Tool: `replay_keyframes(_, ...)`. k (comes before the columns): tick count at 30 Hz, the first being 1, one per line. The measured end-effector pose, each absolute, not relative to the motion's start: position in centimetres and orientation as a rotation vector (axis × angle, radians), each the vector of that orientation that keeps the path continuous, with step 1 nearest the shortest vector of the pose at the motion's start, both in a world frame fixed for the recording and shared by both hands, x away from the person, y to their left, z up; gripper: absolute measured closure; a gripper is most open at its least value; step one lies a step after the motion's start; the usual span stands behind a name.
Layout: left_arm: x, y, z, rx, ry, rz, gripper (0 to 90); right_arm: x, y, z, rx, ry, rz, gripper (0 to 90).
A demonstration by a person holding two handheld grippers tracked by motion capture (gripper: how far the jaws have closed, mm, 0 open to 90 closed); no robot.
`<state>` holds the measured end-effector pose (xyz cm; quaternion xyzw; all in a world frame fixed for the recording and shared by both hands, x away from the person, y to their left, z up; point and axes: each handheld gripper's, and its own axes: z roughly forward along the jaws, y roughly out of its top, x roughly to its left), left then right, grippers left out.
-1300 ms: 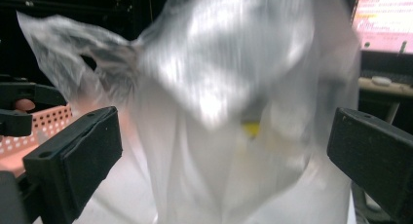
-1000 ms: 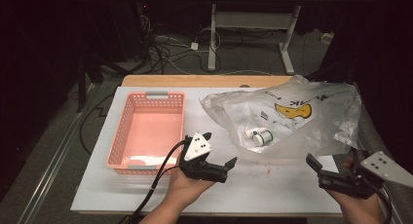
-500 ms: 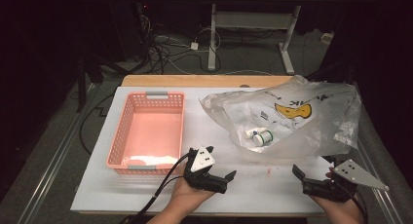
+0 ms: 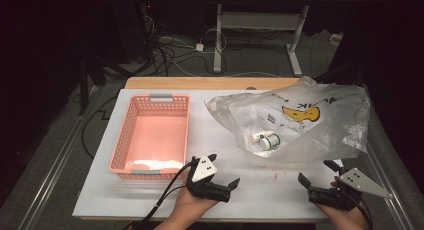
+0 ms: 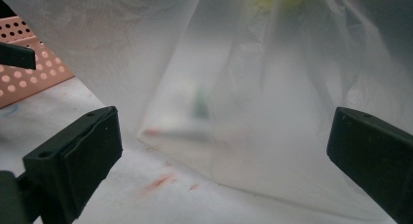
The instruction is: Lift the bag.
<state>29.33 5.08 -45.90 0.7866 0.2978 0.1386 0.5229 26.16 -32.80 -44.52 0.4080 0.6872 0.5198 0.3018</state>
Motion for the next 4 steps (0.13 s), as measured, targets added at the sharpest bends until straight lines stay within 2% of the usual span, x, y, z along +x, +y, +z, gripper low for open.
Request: replay_keyframes(4,29.26,5.16,-45.83,1.87,0.716,0.323,0.0,26.09,-32.84,-44.67,1.087,1.82,1.382,0.6)
